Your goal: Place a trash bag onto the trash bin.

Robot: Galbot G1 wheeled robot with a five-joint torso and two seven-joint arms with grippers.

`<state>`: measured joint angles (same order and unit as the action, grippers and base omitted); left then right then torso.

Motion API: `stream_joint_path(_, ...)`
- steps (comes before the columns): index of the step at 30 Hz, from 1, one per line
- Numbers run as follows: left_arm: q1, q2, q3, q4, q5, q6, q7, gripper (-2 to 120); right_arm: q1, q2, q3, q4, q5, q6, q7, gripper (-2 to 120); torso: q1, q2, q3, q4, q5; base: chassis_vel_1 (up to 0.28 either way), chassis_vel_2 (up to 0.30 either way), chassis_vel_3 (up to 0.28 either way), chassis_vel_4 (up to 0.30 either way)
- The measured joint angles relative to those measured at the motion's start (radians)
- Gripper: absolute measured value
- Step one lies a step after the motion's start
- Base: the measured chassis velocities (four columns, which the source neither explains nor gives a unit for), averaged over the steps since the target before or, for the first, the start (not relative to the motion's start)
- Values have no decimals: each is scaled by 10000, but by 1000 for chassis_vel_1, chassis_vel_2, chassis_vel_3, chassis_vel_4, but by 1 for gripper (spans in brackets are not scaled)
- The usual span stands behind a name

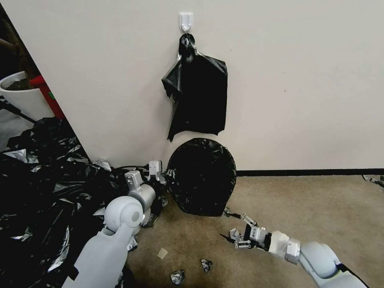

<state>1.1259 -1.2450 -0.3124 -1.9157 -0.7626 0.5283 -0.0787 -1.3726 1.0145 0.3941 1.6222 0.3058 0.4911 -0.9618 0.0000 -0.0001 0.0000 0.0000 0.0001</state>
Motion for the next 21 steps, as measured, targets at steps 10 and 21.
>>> stream_joint_path(10, 530, -516, 347, 256, 490, -1765, -350, 1, -299, 327, -955, 2862, 4996, -1627, 1461, 65, 0, 0, 0, 1, -3, 0, 0, 0, 0)
stream_joint_path(21, 1894, -1286, 875, 184, 2503, -4048, -550, 1, 669, 1664, -3685, 3961, 2239, -3600, 10705, 29, 0, 0, 0, 2, -2, 0, 0, 0, 0)
